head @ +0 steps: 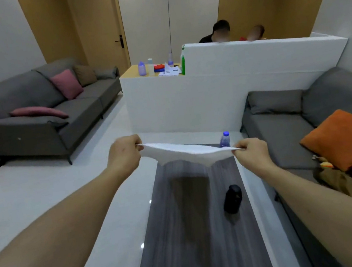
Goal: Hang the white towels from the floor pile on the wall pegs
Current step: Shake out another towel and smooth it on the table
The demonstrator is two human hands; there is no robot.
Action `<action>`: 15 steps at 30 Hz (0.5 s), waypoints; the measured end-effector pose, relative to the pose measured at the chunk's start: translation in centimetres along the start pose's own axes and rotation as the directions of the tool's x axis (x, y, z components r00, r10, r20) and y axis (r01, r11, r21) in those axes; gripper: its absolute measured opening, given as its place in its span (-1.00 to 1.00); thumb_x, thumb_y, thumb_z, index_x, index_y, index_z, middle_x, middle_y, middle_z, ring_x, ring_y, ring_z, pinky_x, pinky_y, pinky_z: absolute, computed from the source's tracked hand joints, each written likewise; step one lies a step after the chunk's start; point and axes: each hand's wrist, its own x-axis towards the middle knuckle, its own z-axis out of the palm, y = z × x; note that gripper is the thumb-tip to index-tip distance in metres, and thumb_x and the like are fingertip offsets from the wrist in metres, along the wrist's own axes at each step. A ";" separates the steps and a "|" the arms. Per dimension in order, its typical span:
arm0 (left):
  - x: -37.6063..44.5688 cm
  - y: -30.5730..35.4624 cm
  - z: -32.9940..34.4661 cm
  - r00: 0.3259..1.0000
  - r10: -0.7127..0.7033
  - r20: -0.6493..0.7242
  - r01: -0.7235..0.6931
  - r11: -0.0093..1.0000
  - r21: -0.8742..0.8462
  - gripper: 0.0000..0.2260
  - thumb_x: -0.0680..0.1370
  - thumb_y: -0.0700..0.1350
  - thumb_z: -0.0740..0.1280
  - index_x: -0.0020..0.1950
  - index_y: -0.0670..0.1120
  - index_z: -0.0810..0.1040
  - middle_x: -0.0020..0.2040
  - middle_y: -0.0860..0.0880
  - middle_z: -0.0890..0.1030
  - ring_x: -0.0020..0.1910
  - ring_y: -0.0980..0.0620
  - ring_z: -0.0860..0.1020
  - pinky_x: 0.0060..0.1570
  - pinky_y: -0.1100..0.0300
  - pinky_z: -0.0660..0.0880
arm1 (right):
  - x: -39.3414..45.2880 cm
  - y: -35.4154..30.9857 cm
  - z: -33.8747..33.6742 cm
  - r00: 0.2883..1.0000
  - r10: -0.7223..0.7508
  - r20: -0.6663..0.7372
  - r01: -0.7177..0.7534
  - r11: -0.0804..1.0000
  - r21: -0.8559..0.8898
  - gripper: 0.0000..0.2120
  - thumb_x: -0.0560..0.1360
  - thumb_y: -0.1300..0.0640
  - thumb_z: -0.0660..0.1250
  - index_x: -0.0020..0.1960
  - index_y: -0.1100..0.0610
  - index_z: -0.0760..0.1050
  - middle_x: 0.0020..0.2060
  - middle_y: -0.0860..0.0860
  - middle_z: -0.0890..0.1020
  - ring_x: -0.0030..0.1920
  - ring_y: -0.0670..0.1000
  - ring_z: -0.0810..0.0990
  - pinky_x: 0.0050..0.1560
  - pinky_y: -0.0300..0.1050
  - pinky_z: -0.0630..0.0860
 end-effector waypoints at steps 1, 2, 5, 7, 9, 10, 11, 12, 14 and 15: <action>-2.6 -0.7 1.0 0.999 -0.009 0.043 0.008 1.000 0.017 -0.85 0.54 -0.22 0.27 -0.15 -0.05 0.59 -0.26 0.04 0.54 -0.22 -0.05 0.49 -0.27 0.15 0.32 | -2.1 1.6 1.1 0.999 0.023 0.040 -0.022 1.000 -0.015 -0.85 0.45 0.24 0.35 -0.17 0.14 0.70 -0.36 0.01 0.62 -0.23 0.02 0.57 -0.22 -0.24 0.36; -5.2 -1.3 2.0 0.996 -0.018 0.086 0.016 1.000 0.027 -0.84 0.54 -0.23 0.27 -0.15 -0.04 0.59 -0.25 0.02 0.56 -0.22 -0.05 0.49 -0.29 0.15 0.32 | -4.2 3.1 2.0 0.996 0.041 0.075 -0.040 0.999 -0.022 -0.84 0.46 0.25 0.35 -0.14 0.14 0.71 -0.33 0.02 0.63 -0.20 0.05 0.59 -0.18 -0.22 0.37; -13.0 -3.2 4.6 0.975 -0.047 0.216 0.024 0.994 0.108 -0.83 0.55 -0.26 0.26 -0.13 -0.04 0.59 -0.21 0.01 0.59 -0.22 -0.01 0.49 -0.31 0.16 0.32 | -10.7 8.1 4.6 0.980 0.110 0.168 -0.106 0.994 -0.035 -0.83 0.49 0.26 0.34 -0.08 0.12 0.71 -0.23 0.03 0.69 -0.15 0.06 0.63 -0.19 -0.23 0.41; -18.3 -4.6 6.2 0.954 -0.054 0.296 0.009 0.988 0.153 -0.82 0.54 -0.26 0.26 -0.13 -0.02 0.58 -0.21 0.03 0.58 -0.23 0.02 0.49 -0.32 0.19 0.30 | -15.2 11.3 6.0 0.957 0.157 0.242 -0.149 0.987 -0.053 -0.80 0.52 0.26 0.31 -0.02 0.12 0.70 -0.24 0.00 0.68 -0.26 -0.03 0.58 -0.34 -0.31 0.37; -23.5 -5.9 7.7 0.923 -0.057 0.380 -0.015 0.983 0.183 -0.85 0.54 -0.23 0.28 -0.13 -0.02 0.59 -0.21 0.04 0.58 -0.24 0.05 0.49 -0.33 0.22 0.28 | -19.6 14.0 7.1 0.931 0.203 0.302 -0.185 0.979 -0.085 -0.75 0.52 0.30 0.26 0.00 0.13 0.70 -0.30 -0.03 0.64 -0.35 -0.10 0.51 -0.43 -0.38 0.29; -26.0 -6.5 8.4 0.905 -0.057 0.421 -0.028 0.981 0.194 -0.87 0.55 -0.20 0.28 -0.13 -0.02 0.59 -0.20 0.04 0.59 -0.24 0.05 0.50 -0.32 0.22 0.28 | -21.8 15.3 7.6 0.920 0.219 0.325 -0.195 0.975 -0.105 -0.74 0.51 0.31 0.25 0.00 0.14 0.70 -0.31 -0.03 0.64 -0.36 -0.09 0.52 -0.43 -0.37 0.30; -28.3 -7.1 9.2 0.886 -0.060 0.460 -0.041 0.978 0.207 -0.87 0.55 -0.17 0.29 -0.13 -0.02 0.60 -0.18 0.03 0.60 -0.23 0.06 0.50 -0.31 0.22 0.30 | -23.9 16.5 8.0 0.908 0.232 0.349 -0.200 0.972 -0.126 -0.74 0.50 0.32 0.25 -0.01 0.15 0.70 -0.30 -0.01 0.65 -0.34 -0.06 0.54 -0.40 -0.34 0.34; -30.6 -7.6 9.9 0.863 -0.070 0.501 -0.048 0.975 0.219 -0.88 0.55 -0.14 0.29 -0.13 -0.01 0.60 -0.18 0.04 0.60 -0.22 0.06 0.50 -0.29 0.21 0.33 | -25.9 17.6 8.5 0.894 0.250 0.372 -0.209 0.967 -0.147 -0.74 0.50 0.32 0.25 -0.01 0.15 0.70 -0.26 0.01 0.67 -0.29 -0.03 0.57 -0.33 -0.30 0.40; -35.0 -8.4 11.2 0.805 -0.098 0.584 -0.052 0.971 0.234 -0.89 0.55 -0.08 0.29 -0.13 0.02 0.59 -0.18 0.06 0.57 -0.22 0.05 0.50 -0.27 0.20 0.37 | -29.7 19.7 9.3 0.860 0.301 0.411 -0.239 0.951 -0.197 -0.76 0.51 0.31 0.27 -0.02 0.13 0.70 -0.18 0.04 0.70 -0.20 0.02 0.63 -0.22 -0.19 0.49; -37.0 -8.8 11.8 0.770 -0.113 0.628 -0.060 0.967 0.246 -0.90 0.55 -0.07 0.30 -0.14 0.03 0.58 -0.20 0.06 0.54 -0.22 0.05 0.48 -0.26 0.20 0.37 | -31.6 20.7 9.7 0.840 0.331 0.430 -0.256 0.940 -0.225 -0.77 0.51 0.29 0.28 -0.03 0.12 0.70 -0.17 0.04 0.71 -0.19 0.02 0.63 -0.19 -0.17 0.52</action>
